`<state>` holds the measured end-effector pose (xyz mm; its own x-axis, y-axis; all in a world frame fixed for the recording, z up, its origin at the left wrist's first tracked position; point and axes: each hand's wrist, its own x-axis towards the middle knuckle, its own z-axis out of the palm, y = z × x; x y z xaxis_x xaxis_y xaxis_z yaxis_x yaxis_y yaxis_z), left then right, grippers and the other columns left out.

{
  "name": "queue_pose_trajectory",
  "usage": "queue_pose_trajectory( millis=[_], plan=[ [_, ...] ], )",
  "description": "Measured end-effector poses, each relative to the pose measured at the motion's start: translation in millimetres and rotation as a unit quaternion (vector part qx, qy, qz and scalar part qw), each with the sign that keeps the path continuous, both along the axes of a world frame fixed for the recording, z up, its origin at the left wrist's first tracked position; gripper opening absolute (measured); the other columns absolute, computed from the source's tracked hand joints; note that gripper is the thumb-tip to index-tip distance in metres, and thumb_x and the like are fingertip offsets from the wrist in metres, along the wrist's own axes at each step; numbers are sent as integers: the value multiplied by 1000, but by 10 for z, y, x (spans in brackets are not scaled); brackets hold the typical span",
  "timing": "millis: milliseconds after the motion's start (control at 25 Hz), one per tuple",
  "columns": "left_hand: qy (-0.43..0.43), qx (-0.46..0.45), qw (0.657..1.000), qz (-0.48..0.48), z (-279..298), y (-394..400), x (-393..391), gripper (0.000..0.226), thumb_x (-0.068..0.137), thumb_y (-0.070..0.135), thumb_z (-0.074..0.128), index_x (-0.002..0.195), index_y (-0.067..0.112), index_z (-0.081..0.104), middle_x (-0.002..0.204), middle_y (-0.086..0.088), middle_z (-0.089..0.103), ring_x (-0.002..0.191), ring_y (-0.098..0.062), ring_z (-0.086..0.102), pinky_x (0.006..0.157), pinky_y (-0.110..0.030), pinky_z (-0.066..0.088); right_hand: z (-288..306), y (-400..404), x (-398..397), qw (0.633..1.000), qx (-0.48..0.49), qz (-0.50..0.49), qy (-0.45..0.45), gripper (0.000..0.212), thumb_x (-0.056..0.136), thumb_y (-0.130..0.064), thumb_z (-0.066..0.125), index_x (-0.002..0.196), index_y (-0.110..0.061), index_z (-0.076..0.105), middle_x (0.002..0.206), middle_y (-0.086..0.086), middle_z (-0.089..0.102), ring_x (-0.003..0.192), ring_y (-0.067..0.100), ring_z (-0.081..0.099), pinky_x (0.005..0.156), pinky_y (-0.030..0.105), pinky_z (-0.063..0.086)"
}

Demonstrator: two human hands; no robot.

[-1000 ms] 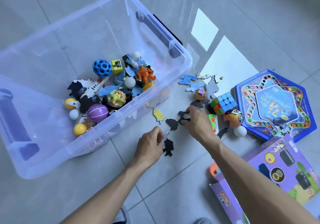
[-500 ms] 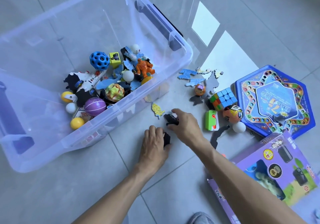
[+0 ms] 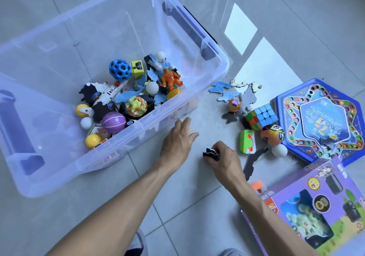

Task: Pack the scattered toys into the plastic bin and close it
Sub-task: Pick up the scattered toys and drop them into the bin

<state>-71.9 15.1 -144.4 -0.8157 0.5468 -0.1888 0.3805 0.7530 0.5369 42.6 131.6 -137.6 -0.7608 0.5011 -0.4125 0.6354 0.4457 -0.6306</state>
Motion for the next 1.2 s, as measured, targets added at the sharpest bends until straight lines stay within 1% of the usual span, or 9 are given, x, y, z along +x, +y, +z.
queue_pose_trajectory(
  millis=[120,280,480,760,880,960,1000,1120,1200],
  plan=[
    [13,-103,994,-24,-95,30,-72,40,95,36,55,124,9,48,113,-13,53,100,-32,58,73,-41,45,85,-18,90,999,-32,-34,2,25,81,-24,74,82,-15,51,71,-7,56,64,15,50,55,27,34],
    [12,-54,998,21,-74,-208,131,29,93,36,59,99,9,54,101,-9,49,87,-30,58,63,-34,36,191,-38,105,995,-69,-75,18,27,81,-27,77,83,-15,52,69,-8,58,62,10,51,52,18,37],
    [-16,-47,999,3,-98,-632,242,44,89,34,65,125,11,56,103,-10,48,90,-31,58,69,-39,48,208,-112,55,990,-101,-91,27,28,79,-27,79,78,-19,51,66,-9,54,58,9,47,50,16,35],
    [-61,-43,993,95,85,-749,416,27,87,37,67,88,15,52,90,1,46,79,-25,56,63,-31,36,404,-178,57,982,-144,-120,19,26,79,-25,80,79,-17,54,68,-2,59,61,17,53,55,26,42],
    [-160,51,975,145,612,-694,572,17,91,28,61,82,19,50,66,5,52,66,-20,56,58,-29,36,1070,-191,17,919,-278,-225,169,23,73,-16,80,86,-11,62,70,5,64,57,19,60,62,38,54],
    [-234,194,935,183,1312,-604,591,7,93,23,60,86,24,61,61,4,57,63,-13,60,53,-24,42,1787,-203,-65,858,-345,-240,295,18,65,-23,77,79,-18,67,67,2,62,53,21,58,56,31,55],
    [-235,260,915,199,1682,-586,506,8,93,20,60,90,25,65,61,4,58,62,-11,60,53,-20,45,2102,-227,-163,851,-357,-205,326,15,65,-25,76,74,-20,66,66,3,60,53,22,58,51,26,53],
    [-117,335,907,229,2468,-597,-58,8,92,25,64,97,24,70,68,-1,58,60,-10,56,51,-17,43,2586,-176,-584,893,-327,-89,297,16,80,-23,74,88,-12,66,75,5,68,63,21,65,61,31,60],
    [-106,222,946,213,2649,-598,-448,32,82,44,71,103,21,68,86,-7,60,72,-12,62,57,-19,44,2602,32,-735,941,-223,-100,236,30,87,-36,70,110,-16,65,96,-1,72,81,15,70,69,29,60]
  ],
)
